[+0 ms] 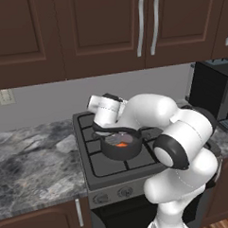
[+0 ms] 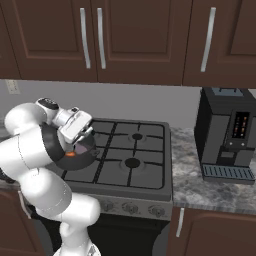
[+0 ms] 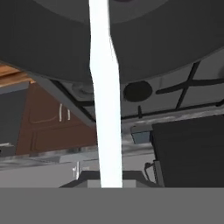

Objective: Put the eggplant and carrot in the pot. Retrieve the spatula and lightly stir the vegetables in the pot.

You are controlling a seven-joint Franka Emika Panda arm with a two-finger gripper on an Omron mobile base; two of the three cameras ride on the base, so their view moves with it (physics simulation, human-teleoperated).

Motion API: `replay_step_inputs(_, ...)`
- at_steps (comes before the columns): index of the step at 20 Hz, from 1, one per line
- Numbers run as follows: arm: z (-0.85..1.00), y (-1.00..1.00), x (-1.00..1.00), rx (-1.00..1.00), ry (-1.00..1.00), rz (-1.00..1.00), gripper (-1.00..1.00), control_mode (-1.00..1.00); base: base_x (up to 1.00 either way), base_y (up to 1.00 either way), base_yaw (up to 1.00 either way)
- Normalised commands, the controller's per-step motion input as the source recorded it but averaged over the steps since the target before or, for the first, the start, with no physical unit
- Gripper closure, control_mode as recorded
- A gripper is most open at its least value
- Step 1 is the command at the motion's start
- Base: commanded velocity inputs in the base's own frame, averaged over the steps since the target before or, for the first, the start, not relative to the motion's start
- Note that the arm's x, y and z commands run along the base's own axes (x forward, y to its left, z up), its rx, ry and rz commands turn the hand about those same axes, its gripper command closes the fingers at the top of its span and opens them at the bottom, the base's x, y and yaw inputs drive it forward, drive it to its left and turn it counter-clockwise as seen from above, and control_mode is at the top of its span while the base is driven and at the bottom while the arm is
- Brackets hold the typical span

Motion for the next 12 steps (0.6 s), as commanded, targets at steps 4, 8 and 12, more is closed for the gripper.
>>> replay_step_inputs(4,0.11,-0.33,0.00,0.00,0.00,0.00,1.00,-1.00,0.00,0.00,0.00)
replay_step_inputs(8,0.20,-0.30,0.00,0.00,0.00,0.00,1.00,-1.00,0.00,0.00,0.00)
replay_step_inputs(12,0.14,-0.14,0.00,0.00,0.00,0.00,1.00,-1.00,0.00,0.00,0.00)
